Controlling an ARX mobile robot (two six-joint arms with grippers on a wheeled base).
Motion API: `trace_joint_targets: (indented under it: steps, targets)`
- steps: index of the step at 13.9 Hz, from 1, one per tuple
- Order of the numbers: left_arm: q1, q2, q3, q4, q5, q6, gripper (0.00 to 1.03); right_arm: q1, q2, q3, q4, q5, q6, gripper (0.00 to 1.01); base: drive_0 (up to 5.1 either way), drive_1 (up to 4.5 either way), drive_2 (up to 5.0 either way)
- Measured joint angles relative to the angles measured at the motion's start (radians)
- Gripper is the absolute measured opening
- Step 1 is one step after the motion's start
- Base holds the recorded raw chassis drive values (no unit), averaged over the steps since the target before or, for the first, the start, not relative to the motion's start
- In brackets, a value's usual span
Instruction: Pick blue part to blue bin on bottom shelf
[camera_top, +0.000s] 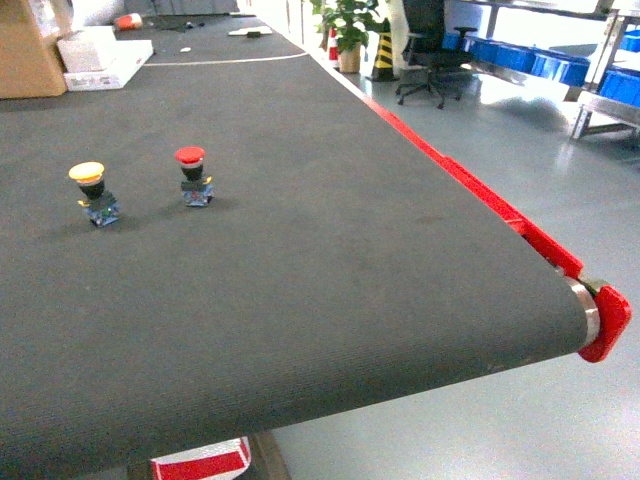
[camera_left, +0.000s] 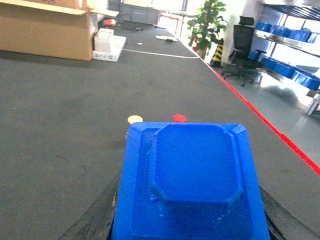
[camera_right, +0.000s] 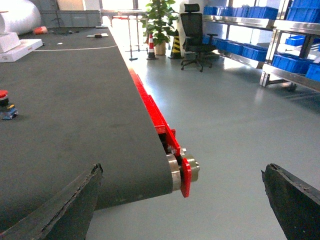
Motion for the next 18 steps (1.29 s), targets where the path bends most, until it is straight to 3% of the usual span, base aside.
trace_joint_targets:
  steps: [18]
  targets:
    - [-0.001, 0.000, 0.000, 0.000, 0.001, 0.000, 0.43, 0.000, 0.000, 0.000, 0.000, 0.000, 0.000, 0.98, 0.1, -4.01, 4.2]
